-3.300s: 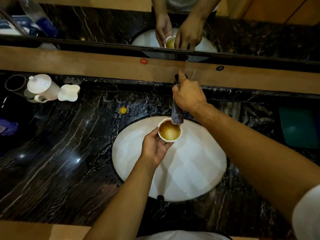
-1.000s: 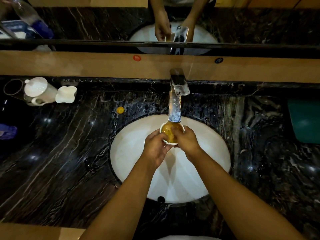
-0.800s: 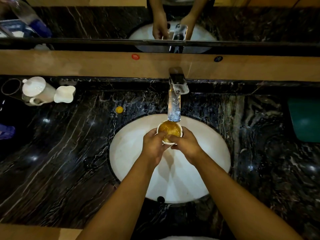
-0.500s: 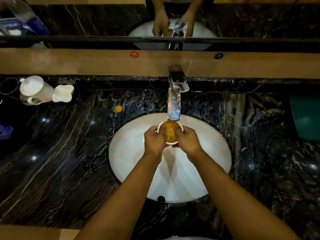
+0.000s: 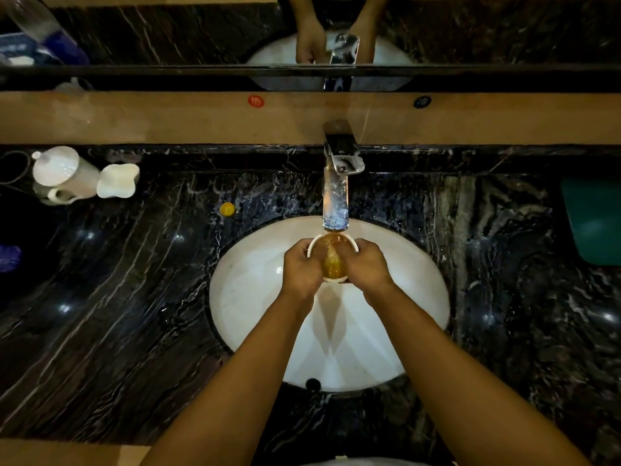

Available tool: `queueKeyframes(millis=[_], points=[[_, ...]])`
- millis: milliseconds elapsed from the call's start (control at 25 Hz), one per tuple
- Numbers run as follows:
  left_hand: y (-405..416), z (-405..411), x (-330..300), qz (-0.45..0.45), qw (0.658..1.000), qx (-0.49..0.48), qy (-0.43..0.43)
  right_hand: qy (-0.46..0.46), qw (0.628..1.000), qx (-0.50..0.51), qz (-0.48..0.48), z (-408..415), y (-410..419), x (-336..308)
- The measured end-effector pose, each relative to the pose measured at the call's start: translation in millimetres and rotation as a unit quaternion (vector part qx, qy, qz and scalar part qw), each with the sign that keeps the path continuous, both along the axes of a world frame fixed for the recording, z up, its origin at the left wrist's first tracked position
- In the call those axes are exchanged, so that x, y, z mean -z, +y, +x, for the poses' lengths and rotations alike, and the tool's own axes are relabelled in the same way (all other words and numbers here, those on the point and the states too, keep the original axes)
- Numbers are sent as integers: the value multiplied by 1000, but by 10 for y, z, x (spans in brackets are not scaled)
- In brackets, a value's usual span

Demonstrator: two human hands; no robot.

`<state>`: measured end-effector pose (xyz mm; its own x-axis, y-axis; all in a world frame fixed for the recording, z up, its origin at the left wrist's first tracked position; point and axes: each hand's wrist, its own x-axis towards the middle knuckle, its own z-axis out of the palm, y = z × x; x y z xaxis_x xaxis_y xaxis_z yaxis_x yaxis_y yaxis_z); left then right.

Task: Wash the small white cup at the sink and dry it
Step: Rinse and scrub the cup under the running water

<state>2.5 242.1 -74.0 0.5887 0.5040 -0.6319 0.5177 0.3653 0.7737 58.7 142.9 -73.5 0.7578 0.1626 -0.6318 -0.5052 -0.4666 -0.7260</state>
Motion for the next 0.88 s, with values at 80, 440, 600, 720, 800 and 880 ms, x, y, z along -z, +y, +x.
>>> queueKeyframes(millis=[80, 440, 600, 720, 800, 880], points=[[2, -14, -5, -14, 1000, 16, -6, 0, 1000, 3, -14, 32, -1, 10], [63, -13, 16, 25, 1000, 1, 15, 58, 991, -73, 96, 24, -128, -13], [56, 18, -3, -23, 1000, -5, 5, 7, 997, -24, 70, 11, -60, 13], [50, 27, -8, -67, 998, 5, -12, -38, 999, 27, 28, 46, -23, 16], [52, 40, -2, -83, 996, 5, -11, -17, 999, 42, 25, 84, -17, 13], [45, 66, 16, -70, 997, -13, 1, 19, 998, 40, 47, 103, -26, -5]])
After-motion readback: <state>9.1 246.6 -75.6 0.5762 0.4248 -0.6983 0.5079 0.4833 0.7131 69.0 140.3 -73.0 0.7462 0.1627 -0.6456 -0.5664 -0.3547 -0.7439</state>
